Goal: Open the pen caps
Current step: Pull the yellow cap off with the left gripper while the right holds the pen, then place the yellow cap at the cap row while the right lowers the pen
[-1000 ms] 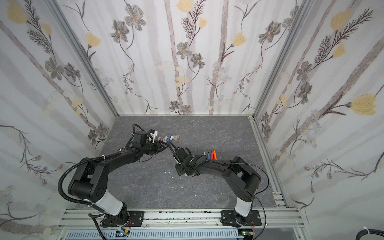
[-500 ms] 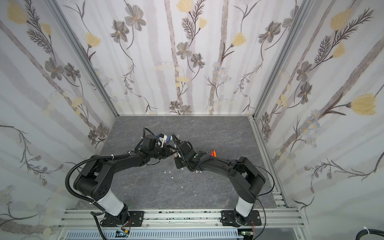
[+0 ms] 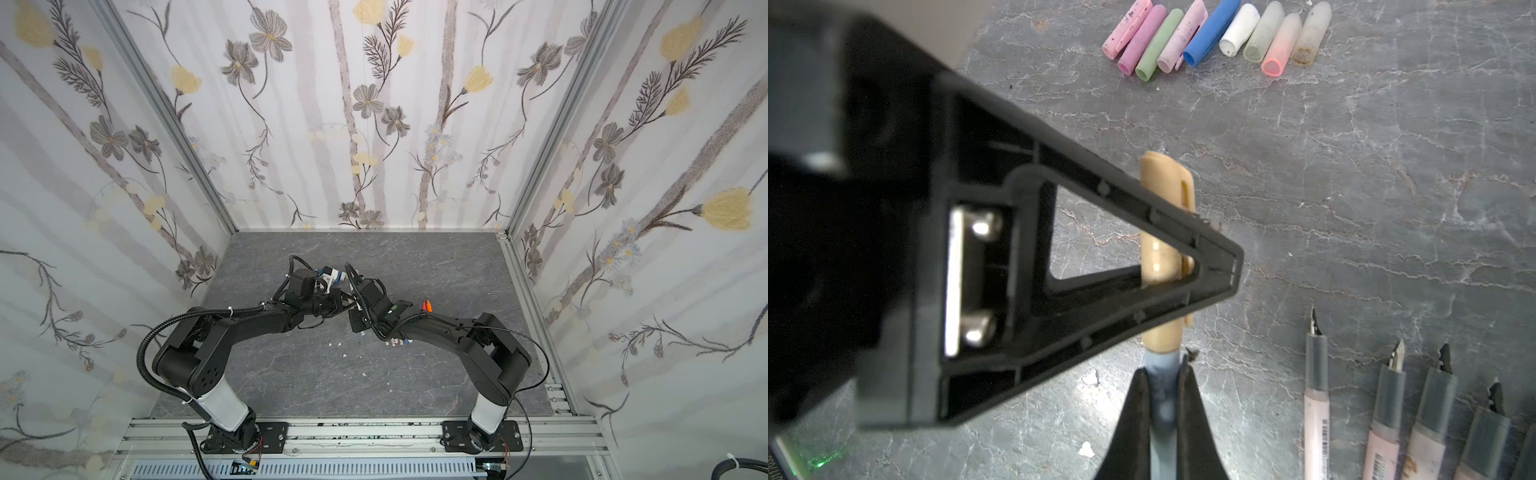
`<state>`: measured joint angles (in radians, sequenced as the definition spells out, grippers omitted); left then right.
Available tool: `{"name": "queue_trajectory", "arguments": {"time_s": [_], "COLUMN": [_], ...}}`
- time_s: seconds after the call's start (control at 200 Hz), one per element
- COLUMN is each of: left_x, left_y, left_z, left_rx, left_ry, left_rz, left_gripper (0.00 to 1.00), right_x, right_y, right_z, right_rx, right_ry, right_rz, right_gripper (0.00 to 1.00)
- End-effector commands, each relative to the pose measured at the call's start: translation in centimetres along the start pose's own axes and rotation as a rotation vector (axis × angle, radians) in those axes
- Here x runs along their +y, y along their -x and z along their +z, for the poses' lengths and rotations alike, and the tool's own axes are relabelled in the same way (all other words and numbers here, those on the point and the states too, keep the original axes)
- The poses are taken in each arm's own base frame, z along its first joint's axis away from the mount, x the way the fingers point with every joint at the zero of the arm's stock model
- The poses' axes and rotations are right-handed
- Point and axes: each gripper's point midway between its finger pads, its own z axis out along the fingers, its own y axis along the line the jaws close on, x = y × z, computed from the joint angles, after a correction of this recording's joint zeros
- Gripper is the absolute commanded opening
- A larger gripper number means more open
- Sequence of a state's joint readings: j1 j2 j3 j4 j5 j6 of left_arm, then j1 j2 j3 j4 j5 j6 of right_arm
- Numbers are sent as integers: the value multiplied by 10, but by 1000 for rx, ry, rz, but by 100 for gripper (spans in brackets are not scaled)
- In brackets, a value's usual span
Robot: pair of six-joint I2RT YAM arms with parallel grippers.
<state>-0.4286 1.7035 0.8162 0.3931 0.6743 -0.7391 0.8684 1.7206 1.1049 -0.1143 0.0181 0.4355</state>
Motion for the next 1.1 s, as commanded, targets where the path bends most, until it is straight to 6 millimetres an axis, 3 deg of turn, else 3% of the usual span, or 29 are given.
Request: {"name": "queue_trajectory", "arguments": {"time_s": [0.0, 0.06, 0.145, 0.32, 0.405, 0.51, 0.585, 0.769, 0.909, 1.099], "left_x": [-8, -10, -14, -22, -24, -23, -14, 18, 21, 20], "left_y": [6, 7, 9, 10, 11, 11, 16, 55, 97, 136], "left_z": [2, 2, 1, 0, -1, -1, -2, -9, -19, -36], "left_rx": [-12, -12, -12, -9, -9, -10, -21, -93, -155, -213], "left_ry": [-31, -36, -48, -79, -85, -74, -36, 84, 120, 149], "left_rz": [18, 18, 21, 12, 14, 18, 27, 52, 85, 109], "left_gripper": [8, 4, 0, 0, 0, 0, 0, 0, 0, 0], "right_x": [2, 3, 3, -1, 0, 0, -1, 3, 3, -2], "right_y": [10, 9, 8, 6, 6, 7, 4, -23, -47, -59], "right_z": [1, 2, 4, 12, 13, 12, 9, 1, -5, -9], "right_rx": [-41, -41, -40, -35, -36, -42, -39, -3, 33, 43], "right_ry": [17, 25, 27, 20, 24, 26, 28, 49, 47, 37], "right_rz": [3, 4, 8, 14, 14, 16, 16, 15, 18, 36], "right_gripper": [0, 0, 13, 17, 13, 0, 0, 0, 0, 0]}}
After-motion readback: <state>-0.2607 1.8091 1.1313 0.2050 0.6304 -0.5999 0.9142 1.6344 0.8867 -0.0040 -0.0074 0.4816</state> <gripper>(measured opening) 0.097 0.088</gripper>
